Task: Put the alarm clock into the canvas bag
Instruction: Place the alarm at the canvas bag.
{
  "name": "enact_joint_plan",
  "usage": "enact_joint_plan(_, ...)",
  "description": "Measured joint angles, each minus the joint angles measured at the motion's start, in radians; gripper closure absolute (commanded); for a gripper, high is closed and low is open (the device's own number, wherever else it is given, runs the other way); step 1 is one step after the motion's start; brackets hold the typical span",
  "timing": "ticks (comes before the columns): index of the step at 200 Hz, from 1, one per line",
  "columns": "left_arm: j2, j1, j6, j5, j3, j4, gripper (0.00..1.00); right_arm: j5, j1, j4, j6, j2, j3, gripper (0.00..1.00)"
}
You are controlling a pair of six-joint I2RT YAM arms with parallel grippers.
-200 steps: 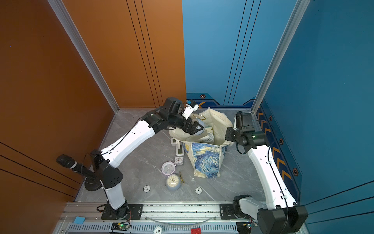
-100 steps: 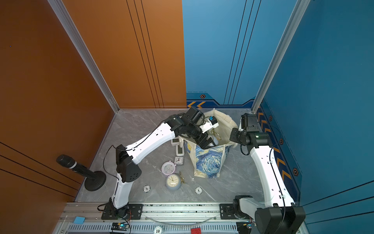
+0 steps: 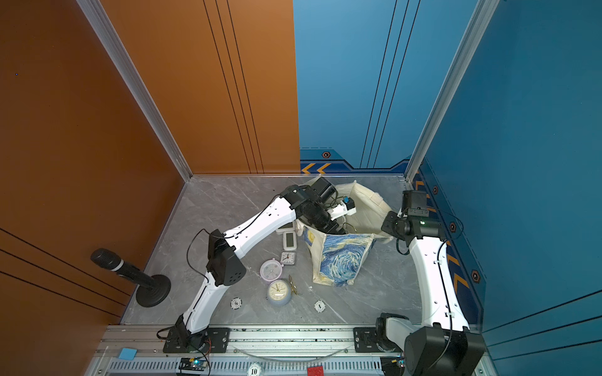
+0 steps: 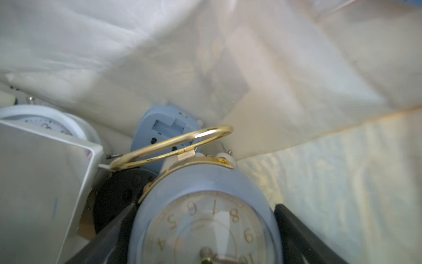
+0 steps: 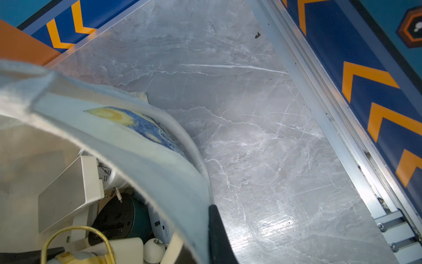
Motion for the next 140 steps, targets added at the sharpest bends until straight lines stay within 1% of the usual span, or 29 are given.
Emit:
enact_joint_plan(26, 0.009, 0.000, 0.004, -0.054, 0.024, -0.033, 0.37, -0.013, -0.004, 0.007, 0.010, -0.006, -0.003, 0.91)
enact_joint_plan(77, 0.035, 0.002, 0.019, -0.035, 0.069, -0.060, 0.15, -0.040, -0.007, 0.022, 0.017, -0.006, -0.003, 0.91)
enact_joint_plan(81, 0.037, 0.002, 0.019, -0.035, 0.074, -0.063, 0.08, -0.043, -0.008, 0.023, 0.017, -0.006, -0.003, 0.91)
enact_joint_plan(94, 0.045, 0.002, 0.018, -0.035, 0.092, -0.076, 0.00, -0.051, -0.008, 0.024, 0.018, -0.006, -0.003, 0.91)
enact_joint_plan(104, 0.051, 0.002, 0.014, -0.037, 0.108, -0.089, 0.02, -0.054, -0.008, 0.027, 0.018, -0.006, -0.003, 0.91)
enact_joint_plan(140, 0.054, 0.003, -0.010, -0.056, 0.185, -0.111, 0.02, -0.059, -0.008, 0.031, 0.017, -0.008, -0.005, 0.91)
